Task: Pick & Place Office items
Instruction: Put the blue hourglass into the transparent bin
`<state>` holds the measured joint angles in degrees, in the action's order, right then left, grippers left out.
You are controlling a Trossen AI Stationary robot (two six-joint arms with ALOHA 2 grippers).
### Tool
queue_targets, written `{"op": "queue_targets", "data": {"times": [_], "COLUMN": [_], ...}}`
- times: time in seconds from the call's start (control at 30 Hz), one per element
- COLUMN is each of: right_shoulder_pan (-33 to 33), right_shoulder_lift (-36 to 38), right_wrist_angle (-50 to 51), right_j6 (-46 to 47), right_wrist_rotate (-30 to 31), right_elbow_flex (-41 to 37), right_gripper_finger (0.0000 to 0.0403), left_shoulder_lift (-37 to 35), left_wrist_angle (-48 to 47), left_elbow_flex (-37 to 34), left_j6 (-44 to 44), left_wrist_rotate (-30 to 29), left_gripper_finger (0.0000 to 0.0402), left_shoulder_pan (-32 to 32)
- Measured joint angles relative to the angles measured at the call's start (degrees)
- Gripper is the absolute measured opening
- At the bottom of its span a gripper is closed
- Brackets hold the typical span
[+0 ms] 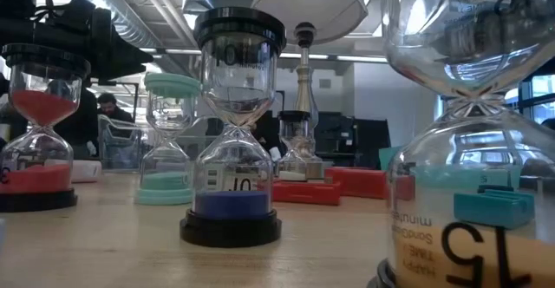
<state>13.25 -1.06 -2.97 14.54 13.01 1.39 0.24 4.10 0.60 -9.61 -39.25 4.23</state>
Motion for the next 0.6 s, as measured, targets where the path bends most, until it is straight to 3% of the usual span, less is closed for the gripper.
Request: {"op": "queue_targets", "data": {"times": [0.6], "right_shoulder_pan": [0.0], "right_shoulder_lift": [-0.7], "right_wrist_angle": [-2.4], "right_j6": [-2.6], "right_wrist_rotate": [1.0], "right_elbow_flex": [1.6], "right_gripper_finger": [0.0288], "left_shoulder_lift": [0.0], "left_wrist_angle": [2.5], "left_elbow_flex": [0.0], "left_j6": [-0.5], "left_wrist_rotate": [-1.0], "left_gripper_finger": [0.0196], "left_shoulder_pan": [0.0]}}
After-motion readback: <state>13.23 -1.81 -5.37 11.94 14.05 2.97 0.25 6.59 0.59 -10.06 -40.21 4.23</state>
